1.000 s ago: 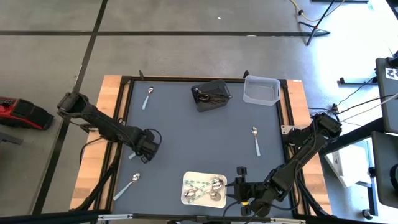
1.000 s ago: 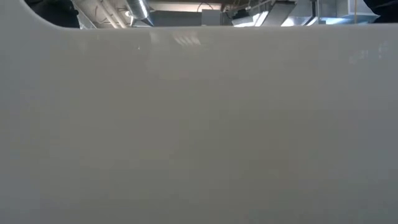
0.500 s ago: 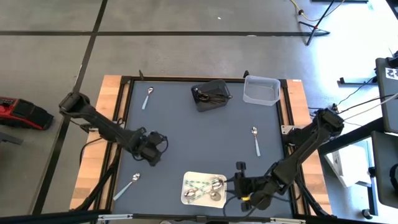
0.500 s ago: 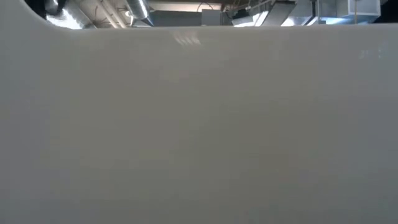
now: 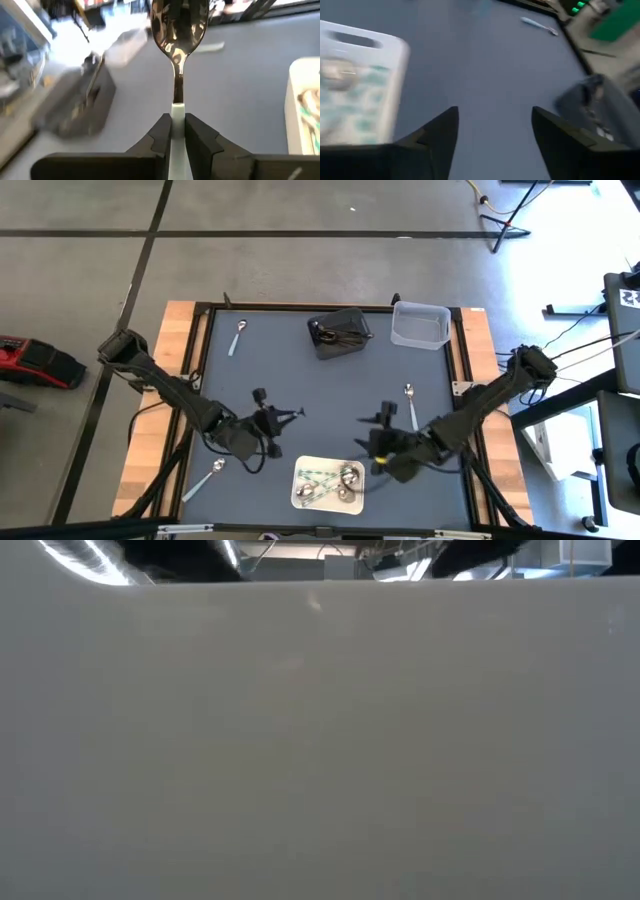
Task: Sort silverware by color (type)
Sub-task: Put the blue spoon into the transparent bin
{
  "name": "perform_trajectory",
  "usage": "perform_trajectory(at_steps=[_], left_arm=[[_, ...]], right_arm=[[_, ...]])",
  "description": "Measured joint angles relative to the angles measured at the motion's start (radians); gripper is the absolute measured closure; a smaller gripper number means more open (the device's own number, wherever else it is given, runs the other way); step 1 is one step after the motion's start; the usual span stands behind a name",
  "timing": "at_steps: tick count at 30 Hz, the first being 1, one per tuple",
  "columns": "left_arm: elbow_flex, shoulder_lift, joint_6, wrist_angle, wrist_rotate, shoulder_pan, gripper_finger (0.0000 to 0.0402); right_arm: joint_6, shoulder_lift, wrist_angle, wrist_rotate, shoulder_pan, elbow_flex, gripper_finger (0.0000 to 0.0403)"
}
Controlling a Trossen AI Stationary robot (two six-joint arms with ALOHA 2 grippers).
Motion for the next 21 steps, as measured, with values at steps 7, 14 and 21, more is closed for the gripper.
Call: perform_trajectory(at_steps=[7, 14, 21], left_arm=[[-0.001, 0.075, 0.312, 0.265, 0.03, 0.06, 0.0364], [-0.002, 0.081, 0.254, 0.23, 0.033, 0.099, 0.0363], [-0.002, 0.081, 0.309, 0.227, 0.05, 0.131, 0.0363]], right_arm=[[-0.188, 0.045, 0.211, 0.041, -0.137, -0.001, 0.0132], [-0.366, 0.118, 0.519, 0.03, -0.157, -0.001, 0.0151], [-0.429, 0.167, 0.687, 0.064, -0.196, -0.001, 0.0166]])
